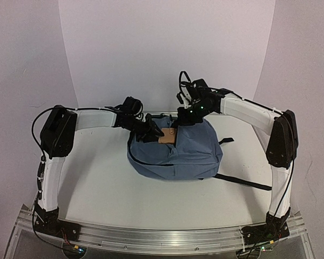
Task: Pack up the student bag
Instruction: Place the stationery in the student bag.
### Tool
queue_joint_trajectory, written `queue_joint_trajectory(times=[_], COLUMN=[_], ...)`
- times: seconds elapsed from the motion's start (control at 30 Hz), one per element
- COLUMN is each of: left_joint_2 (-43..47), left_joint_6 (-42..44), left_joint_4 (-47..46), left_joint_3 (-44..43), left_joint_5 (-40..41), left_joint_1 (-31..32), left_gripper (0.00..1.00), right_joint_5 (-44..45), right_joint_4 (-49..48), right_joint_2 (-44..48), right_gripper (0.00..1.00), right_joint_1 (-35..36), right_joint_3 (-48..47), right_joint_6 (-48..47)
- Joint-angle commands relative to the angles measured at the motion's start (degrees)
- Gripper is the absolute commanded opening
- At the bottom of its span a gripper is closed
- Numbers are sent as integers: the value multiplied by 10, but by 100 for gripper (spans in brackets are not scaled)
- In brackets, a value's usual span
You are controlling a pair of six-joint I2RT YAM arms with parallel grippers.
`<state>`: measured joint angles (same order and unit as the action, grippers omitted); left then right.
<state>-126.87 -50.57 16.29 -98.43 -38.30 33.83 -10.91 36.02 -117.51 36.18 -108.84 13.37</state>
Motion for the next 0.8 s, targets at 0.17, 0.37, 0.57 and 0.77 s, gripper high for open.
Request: queue_joint_trajectory(times=[0.17,0.37,0.57,0.77], left_joint_2=[43,14,-21,-37], left_joint_6=[29,31,16,4], left_joint_4=[157,155,56,11], left_joint_3=[-5,-21,-34,-52], left_joint_5=[86,51,-42,-88], left_joint_1=[5,5,6,6], left_gripper=[59,63,58,50], right_joint_5=[-27,-31,-34,-34], right_joint_4=[-42,-42,-42,-42], right_joint_2=[40,34,32,30], right_gripper=[0,0,0,0], right_joint_1=[7,6,6,6], right_joint_3=[-13,-18,-18,-18], right_joint_6=[2,4,4,5])
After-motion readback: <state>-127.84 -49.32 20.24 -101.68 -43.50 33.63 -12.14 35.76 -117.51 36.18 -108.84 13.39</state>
